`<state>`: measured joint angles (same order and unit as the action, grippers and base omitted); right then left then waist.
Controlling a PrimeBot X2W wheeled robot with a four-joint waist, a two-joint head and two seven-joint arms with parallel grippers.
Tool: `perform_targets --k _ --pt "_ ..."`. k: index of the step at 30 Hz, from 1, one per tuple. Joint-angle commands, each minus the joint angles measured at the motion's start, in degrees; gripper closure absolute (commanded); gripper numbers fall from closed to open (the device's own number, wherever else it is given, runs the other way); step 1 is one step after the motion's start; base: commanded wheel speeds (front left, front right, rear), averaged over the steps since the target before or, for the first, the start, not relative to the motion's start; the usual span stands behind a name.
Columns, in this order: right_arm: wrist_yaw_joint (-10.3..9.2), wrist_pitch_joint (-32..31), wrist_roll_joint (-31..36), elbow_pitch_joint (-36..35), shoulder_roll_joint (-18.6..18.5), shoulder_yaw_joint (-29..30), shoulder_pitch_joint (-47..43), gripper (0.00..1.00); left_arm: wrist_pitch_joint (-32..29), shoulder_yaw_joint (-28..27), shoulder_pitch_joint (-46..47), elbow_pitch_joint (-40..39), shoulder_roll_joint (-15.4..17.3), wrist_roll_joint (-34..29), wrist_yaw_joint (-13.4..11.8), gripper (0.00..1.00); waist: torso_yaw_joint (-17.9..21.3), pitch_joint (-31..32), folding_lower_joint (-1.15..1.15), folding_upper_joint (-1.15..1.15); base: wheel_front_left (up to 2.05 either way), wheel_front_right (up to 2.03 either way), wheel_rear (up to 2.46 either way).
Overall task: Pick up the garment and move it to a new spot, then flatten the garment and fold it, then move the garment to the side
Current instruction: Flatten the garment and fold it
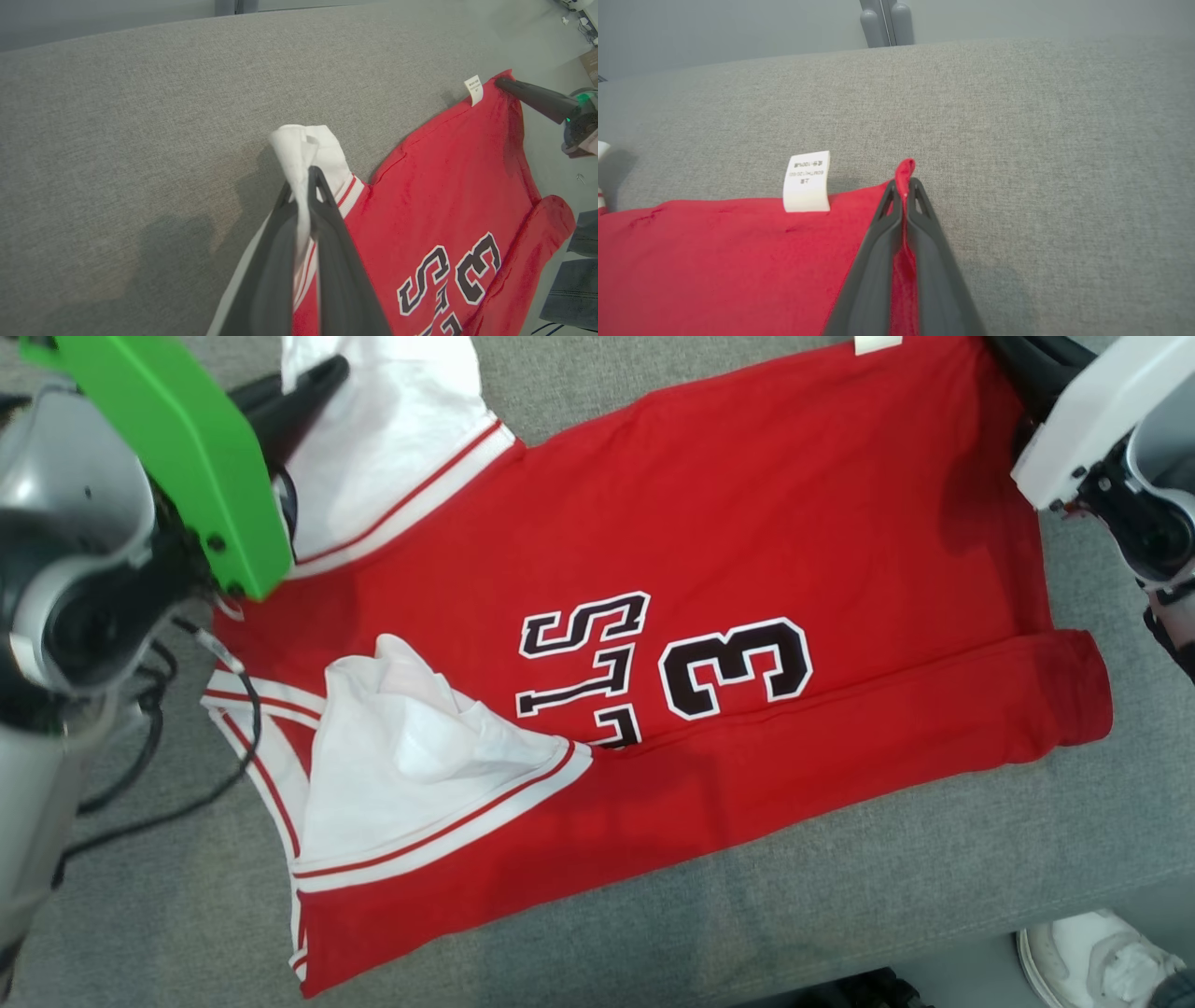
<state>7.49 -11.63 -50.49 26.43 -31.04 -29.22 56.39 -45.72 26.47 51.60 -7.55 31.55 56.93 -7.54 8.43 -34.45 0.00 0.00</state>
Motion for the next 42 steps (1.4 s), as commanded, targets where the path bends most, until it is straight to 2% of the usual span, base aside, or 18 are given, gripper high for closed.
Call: perform_targets --k 1,9,14,19,26,32,36,39,42 --pt "0.00 1.1 -0.6 -0.8 -0.7 0.1 -1.3 1.00 0.5 -0.5 -1.9 -1.9 0.5 0.5 -0.7 1.00 -1.5 2.4 0.00 0.00 0.00 0.00 0.00" --pt "0.00 7.3 -3.0 -7.0 -4.7 0.4 -10.5 1.00 3.8 -2.7 -20.5 -22.4 2.3 3.2 -7.5 1.00 -2.6 6.5 0.00 0.00 0.00 0.00 0.00" --pt "0.00 11.5 -4.0 -8.9 -7.2 1.1 -15.0 1.00 7.5 -1.4 -34.4 -28.6 2.5 4.0 -10.1 1.00 -3.1 7.5 0.00 0.00 0.00 0.00 0.00" --pt "0.00 14.1 -4.6 -10.6 -9.4 0.1 -16.9 1.00 11.8 -0.6 -41.9 -27.7 1.7 3.5 -8.9 1.00 -3.4 7.6 0.00 0.00 0.00 0.00 0.00" --pt "0.00 16.4 -5.3 -13.6 -13.8 -3.5 -18.9 1.00 15.0 -1.3 -45.1 -26.2 0.9 4.3 -7.9 1.00 -3.6 7.6 0.00 0.00 0.00 0.00 0.00" --pt "0.00 18.7 -2.3 -13.4 -17.9 -7.9 -19.5 1.00 16.4 -2.2 -47.9 -25.2 1.4 4.9 -7.7 1.00 -3.5 8.0 0.00 0.00 0.00 0.00 0.00" --pt "0.00 20.8 2.5 -10.9 -19.4 -10.6 -18.0 1.00 17.1 -2.2 -49.4 -24.3 1.9 4.7 -7.4 1.00 -3.5 8.3 0.00 0.00 0.00 0.00 0.00" --pt "-0.01 22.4 6.4 -8.6 -19.6 -12.9 -16.9 1.00 17.3 -2.1 -50.0 -23.2 1.9 4.7 -7.1 1.00 -3.8 8.6 0.00 0.00 0.00 0.00 0.00" --pt "-0.01 23.3 7.4 -7.7 -18.7 -14.8 -16.7 1.00 17.6 -2.5 -50.1 -21.7 2.0 4.7 -7.2 1.00 -4.1 9.0 0.00 0.00 0.00 0.00 0.00"
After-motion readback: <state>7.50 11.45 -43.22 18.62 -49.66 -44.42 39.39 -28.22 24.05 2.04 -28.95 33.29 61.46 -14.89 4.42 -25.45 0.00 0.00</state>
